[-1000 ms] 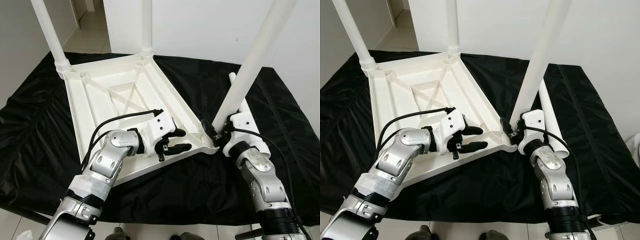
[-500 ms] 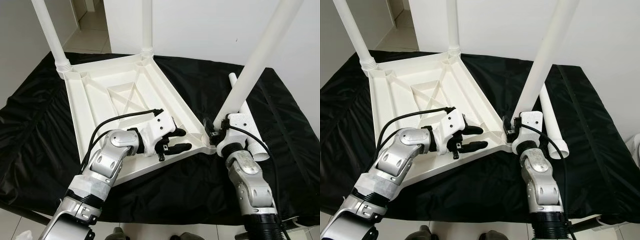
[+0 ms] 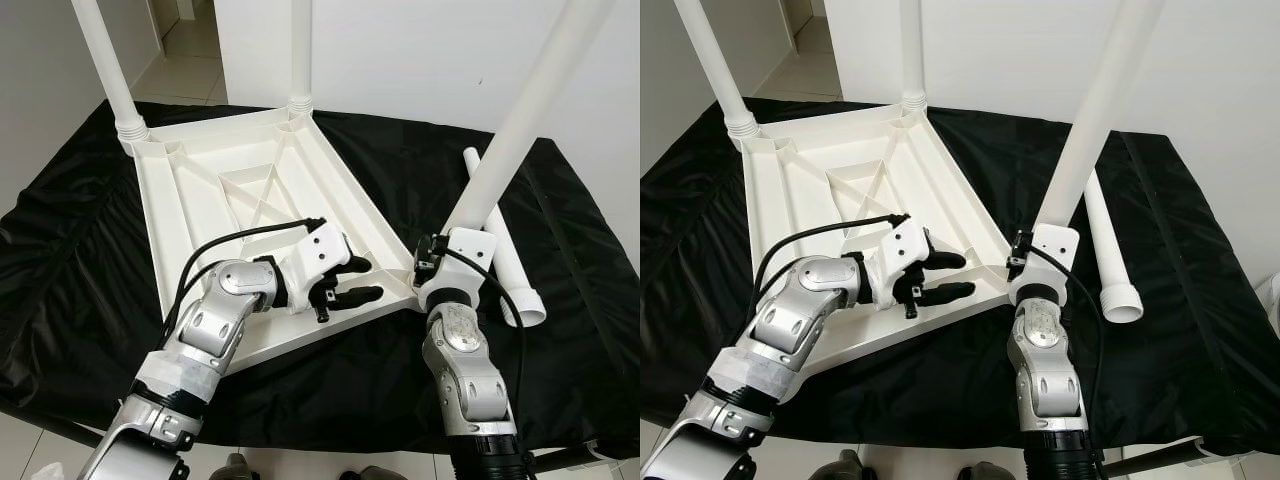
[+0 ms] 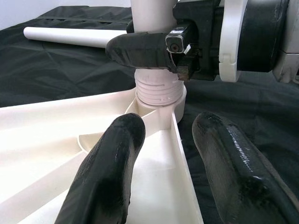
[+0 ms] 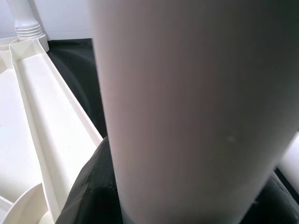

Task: Building children table

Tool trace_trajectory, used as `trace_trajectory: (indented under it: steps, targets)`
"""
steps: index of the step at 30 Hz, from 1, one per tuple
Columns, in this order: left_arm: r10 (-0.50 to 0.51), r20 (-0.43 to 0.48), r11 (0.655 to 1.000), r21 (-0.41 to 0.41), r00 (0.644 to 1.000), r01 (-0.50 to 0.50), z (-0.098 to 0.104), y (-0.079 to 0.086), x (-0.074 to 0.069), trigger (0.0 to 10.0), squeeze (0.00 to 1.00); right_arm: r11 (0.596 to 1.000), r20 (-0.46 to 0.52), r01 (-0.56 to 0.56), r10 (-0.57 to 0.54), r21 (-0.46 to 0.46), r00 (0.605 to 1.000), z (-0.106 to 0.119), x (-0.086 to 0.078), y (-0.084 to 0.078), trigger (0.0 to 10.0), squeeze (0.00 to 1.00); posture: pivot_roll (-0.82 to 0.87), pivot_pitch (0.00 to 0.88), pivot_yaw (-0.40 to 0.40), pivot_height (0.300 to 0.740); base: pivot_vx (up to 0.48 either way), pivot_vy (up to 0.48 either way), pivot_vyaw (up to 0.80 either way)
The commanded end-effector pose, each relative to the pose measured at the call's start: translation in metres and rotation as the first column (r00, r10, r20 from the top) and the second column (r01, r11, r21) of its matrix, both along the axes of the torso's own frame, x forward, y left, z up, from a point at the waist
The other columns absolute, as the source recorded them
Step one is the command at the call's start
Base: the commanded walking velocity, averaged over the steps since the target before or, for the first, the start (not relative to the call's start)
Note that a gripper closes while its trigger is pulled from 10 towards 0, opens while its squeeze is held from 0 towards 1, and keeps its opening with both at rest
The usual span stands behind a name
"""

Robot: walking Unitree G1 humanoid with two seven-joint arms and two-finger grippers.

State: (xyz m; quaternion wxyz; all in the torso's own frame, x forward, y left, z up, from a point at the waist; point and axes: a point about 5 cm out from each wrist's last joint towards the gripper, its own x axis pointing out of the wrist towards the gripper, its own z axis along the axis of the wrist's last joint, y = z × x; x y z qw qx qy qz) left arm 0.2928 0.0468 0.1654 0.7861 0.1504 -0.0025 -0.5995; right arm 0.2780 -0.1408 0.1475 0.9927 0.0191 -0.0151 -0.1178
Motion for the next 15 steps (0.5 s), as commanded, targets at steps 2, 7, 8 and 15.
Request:
trace_trajectory:
  steps: [2,7,8,15]
  targets:
    - [0.079,0.025,0.997,-0.008,0.997,-0.079,0.001,0.0,0.005,10.0,0.0,0.997,-0.017,0.001,0.0,0.073,1.0,-0.004,-0.004,0.006,10.0,1.0,0.0,0.0,-0.044,0.74,0.0,0.0,0.0]
    - [0.08,0.028,0.997,-0.009,0.996,-0.08,0.002,0.0,0.006,10.0,0.0,0.992,0.031,-0.091,0.089,0.088,0.996,0.002,-0.003,0.009,10.0,1.0,-0.01,0.0,-0.039,0.74,0.0,0.0,0.0]
    - [0.08,0.028,0.997,-0.009,0.996,-0.08,0.002,0.0,0.006,10.0,0.0,0.992,0.031,-0.091,0.089,0.088,0.996,0.002,-0.003,0.009,10.0,1.0,-0.01,0.0,-0.039,0.74,0.0,0.0,0.0]
    - [0.073,0.029,0.997,-0.005,0.997,-0.073,0.002,0.0,0.006,10.0,0.0,0.98,0.055,-0.2,0.199,0.004,0.978,0.006,-0.005,-0.014,10.0,1.0,-0.01,0.0,-0.034,0.74,0.0,0.0,0.0]
